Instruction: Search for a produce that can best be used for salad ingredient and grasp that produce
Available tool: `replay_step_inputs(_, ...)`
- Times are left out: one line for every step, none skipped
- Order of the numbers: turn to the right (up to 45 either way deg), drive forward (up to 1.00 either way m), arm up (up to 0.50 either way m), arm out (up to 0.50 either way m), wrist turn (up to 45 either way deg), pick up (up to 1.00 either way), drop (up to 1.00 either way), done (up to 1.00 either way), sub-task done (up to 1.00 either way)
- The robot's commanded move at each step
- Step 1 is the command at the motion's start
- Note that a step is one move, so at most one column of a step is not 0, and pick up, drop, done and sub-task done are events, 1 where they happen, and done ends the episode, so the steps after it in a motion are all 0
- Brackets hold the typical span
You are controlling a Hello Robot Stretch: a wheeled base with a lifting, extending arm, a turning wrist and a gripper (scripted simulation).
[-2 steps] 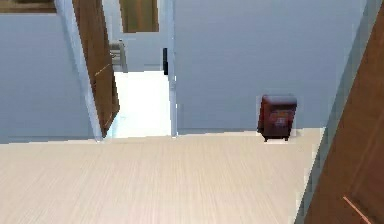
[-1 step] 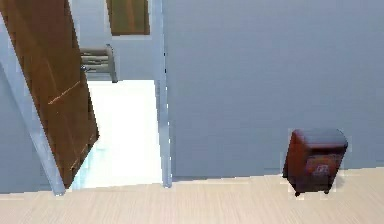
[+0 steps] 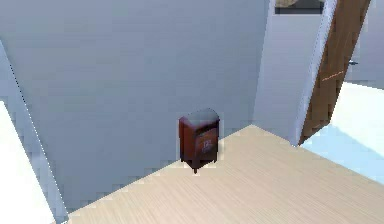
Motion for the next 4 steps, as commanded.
replay_step_inputs(0.0,0.35,0.0,0.0,0.0,0.0,0.0,0.0,0.0)
replay_step_inputs(45.0,0.0,0.0,0.0,0.0,0.0,0.0,0.0,0.0)
replay_step_inputs(3.0,0.0,0.0,0.0,0.0,0.0,0.0,0.0,0.0)
replay_step_inputs(0.0,1.0,0.0,0.0,0.0,0.0,0.0,0.0,0.0)
